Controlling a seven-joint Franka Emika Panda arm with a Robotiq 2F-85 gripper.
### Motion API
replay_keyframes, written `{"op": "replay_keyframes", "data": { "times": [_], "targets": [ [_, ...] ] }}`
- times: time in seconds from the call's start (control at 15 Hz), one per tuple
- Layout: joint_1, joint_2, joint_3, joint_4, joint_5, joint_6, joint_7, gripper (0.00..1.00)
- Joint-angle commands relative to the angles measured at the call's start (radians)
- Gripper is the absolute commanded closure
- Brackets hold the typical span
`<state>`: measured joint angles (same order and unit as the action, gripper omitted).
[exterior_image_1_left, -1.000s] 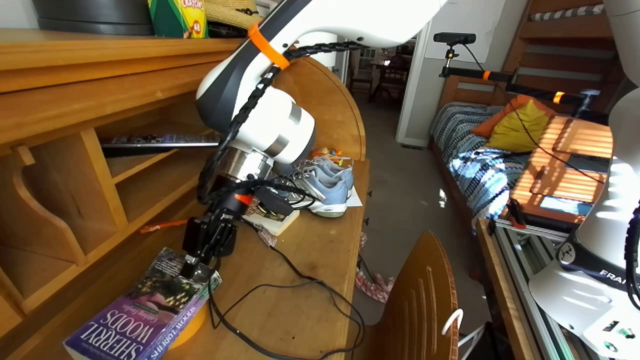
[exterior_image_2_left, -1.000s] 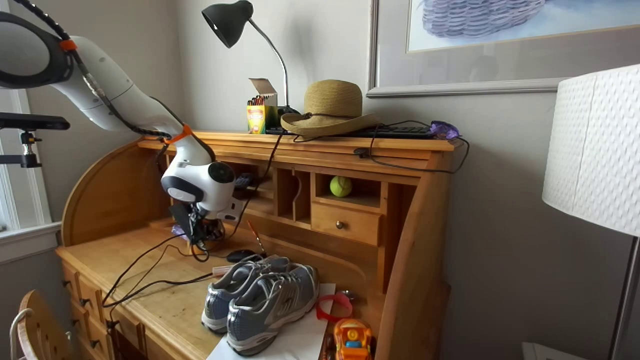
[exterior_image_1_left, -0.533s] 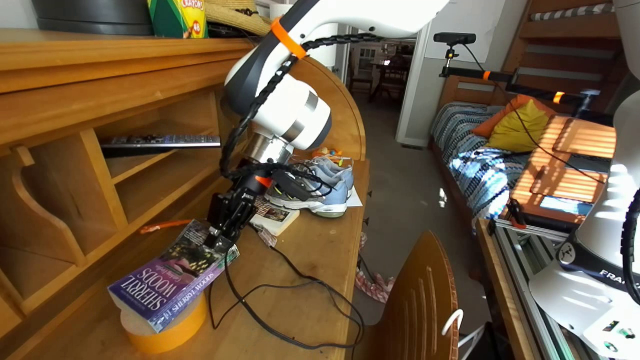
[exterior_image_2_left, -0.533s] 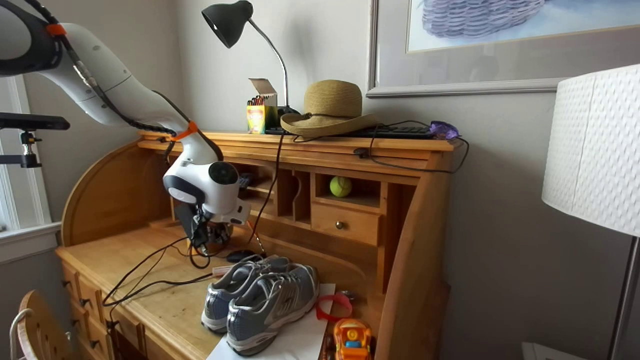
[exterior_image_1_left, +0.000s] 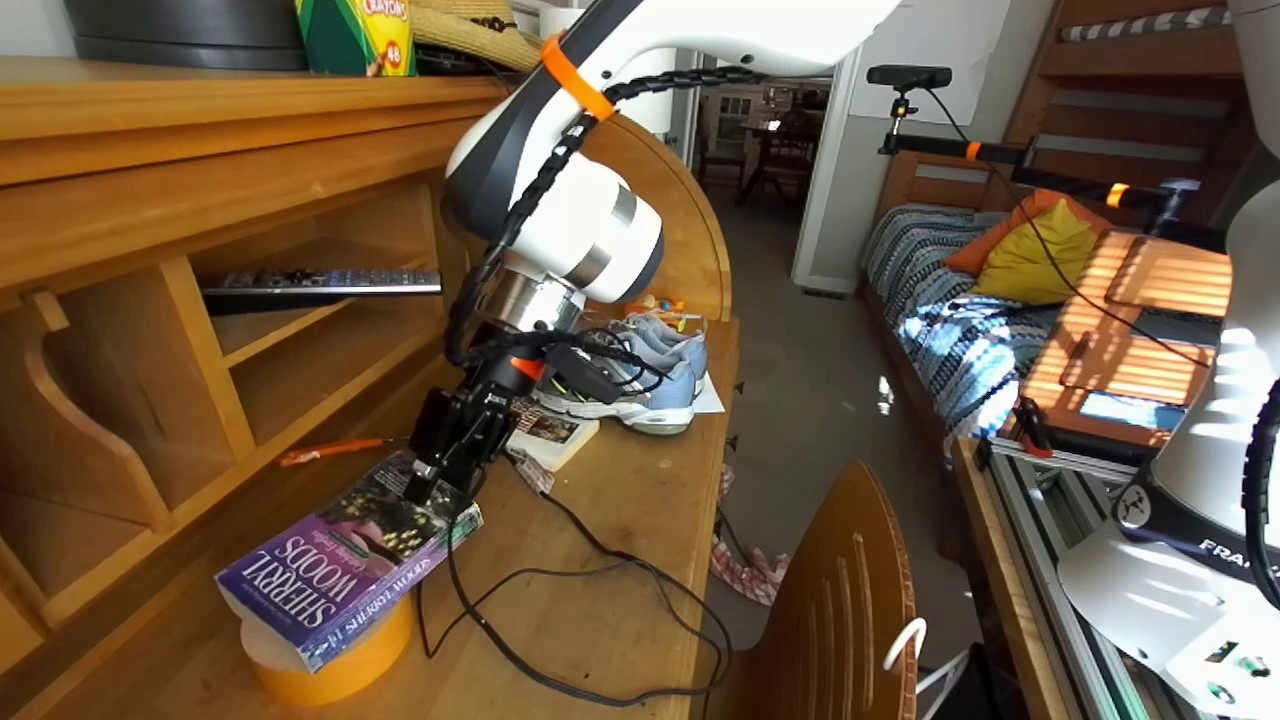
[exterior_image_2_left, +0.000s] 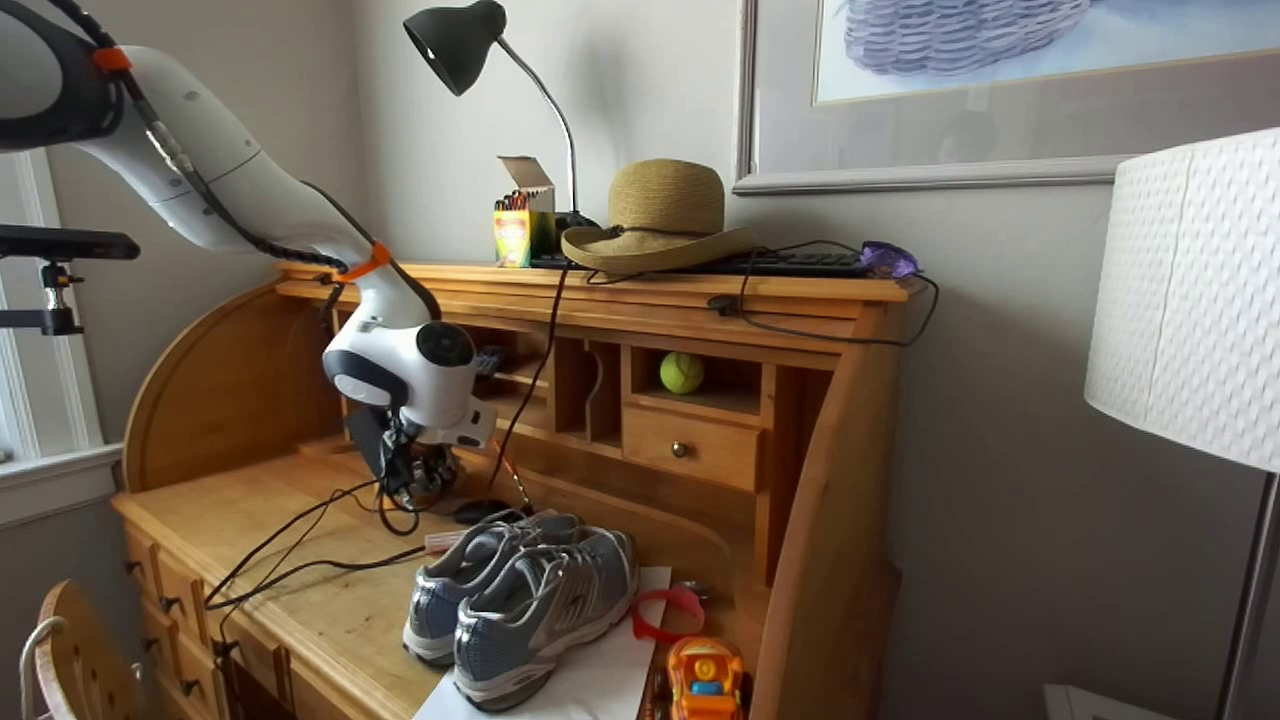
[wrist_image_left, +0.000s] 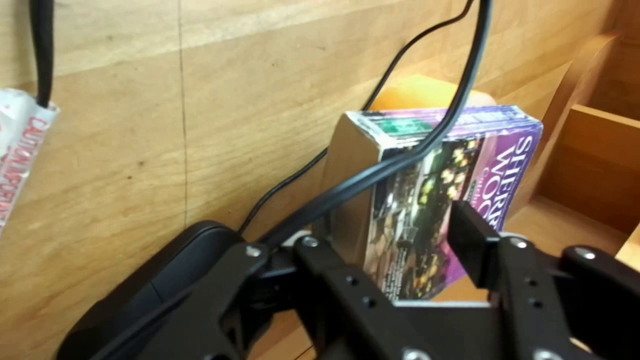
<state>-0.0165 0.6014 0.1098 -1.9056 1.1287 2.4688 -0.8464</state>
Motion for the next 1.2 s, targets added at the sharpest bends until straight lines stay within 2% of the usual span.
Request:
{"op": "replay_keyframes", "data": {
  "times": [0.0,0.07,0.33,0.67,1.0,1.13],
  "targets": [
    [-0.004,-0.003,0.009,-0.007,-0.018,-0.030,0.004,0.07],
    [-0.005,0.002,0.010,-0.003,-0.020,-0.039,0.007,0.00],
    [0.002,0.006,-0.006,-0.012,-0.037,-0.046,0.051,0.00],
    [0.000,0.055,-0.004,0.018,-0.044,-0.025,0.043,0.00],
    [-0.032,0.100,0.041,0.073,0.043,-0.006,-0.114,0.00],
    [-0.035,0.118,0.043,0.099,0.058,-0.033,-0.138,0.00]
  ]
}}
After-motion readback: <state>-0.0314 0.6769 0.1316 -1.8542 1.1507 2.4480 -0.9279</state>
